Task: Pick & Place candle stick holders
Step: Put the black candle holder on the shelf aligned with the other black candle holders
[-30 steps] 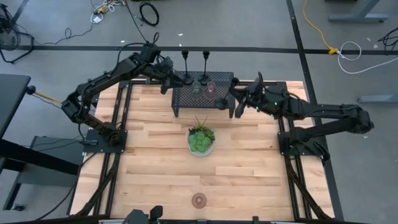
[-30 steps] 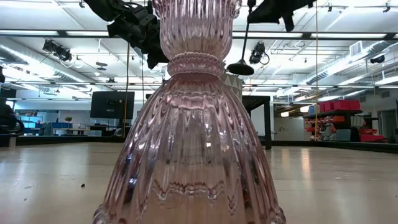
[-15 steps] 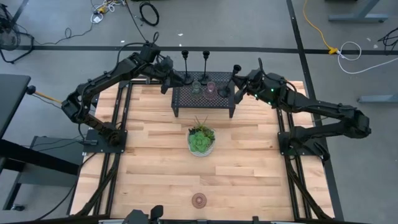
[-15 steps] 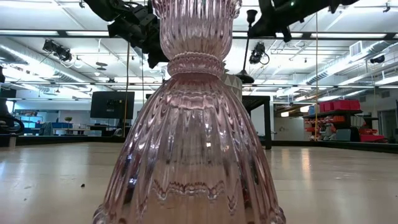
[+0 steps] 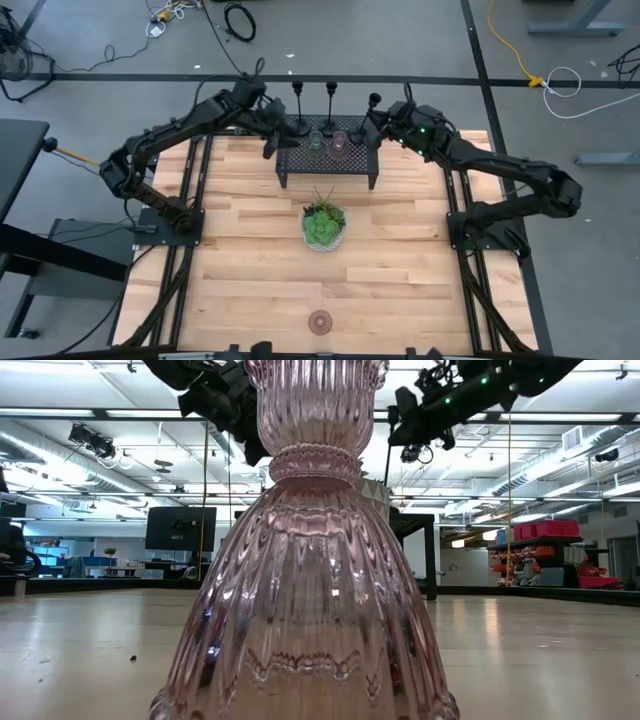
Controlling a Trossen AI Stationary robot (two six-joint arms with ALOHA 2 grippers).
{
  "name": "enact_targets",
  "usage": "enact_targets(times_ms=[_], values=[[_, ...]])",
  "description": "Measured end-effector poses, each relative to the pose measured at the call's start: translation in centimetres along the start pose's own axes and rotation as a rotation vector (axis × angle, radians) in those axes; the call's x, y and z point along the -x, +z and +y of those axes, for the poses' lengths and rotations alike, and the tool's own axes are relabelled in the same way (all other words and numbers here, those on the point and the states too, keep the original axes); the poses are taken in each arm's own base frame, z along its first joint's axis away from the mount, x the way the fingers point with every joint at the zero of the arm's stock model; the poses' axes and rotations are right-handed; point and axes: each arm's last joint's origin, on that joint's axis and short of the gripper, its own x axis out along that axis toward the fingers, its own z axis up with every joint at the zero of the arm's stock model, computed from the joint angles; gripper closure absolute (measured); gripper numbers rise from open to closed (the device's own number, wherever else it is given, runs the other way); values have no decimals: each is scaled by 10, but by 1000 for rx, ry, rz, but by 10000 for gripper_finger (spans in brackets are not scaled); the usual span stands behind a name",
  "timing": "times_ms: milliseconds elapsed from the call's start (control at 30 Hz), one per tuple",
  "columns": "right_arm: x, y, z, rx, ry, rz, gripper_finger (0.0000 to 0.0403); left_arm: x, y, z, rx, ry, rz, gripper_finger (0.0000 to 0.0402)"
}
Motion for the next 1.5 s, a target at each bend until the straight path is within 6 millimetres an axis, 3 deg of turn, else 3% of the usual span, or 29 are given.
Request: enact_targets(times_ms=[333,767,1267,1500], values=[[-21,-5,-19,2,-37,31,402,-9,2,-10,-26,1,18,232],[-42,-12,-21,13,-29,51,402,-10,2,-12,-47,5,21,232],[-44,-12,-23,2,-36,38,401,-10,2,-12,-53,5,22,232],[-44,-12,-23,-15,-36,37,379,-10,2,-12,-52,5,22,232]])
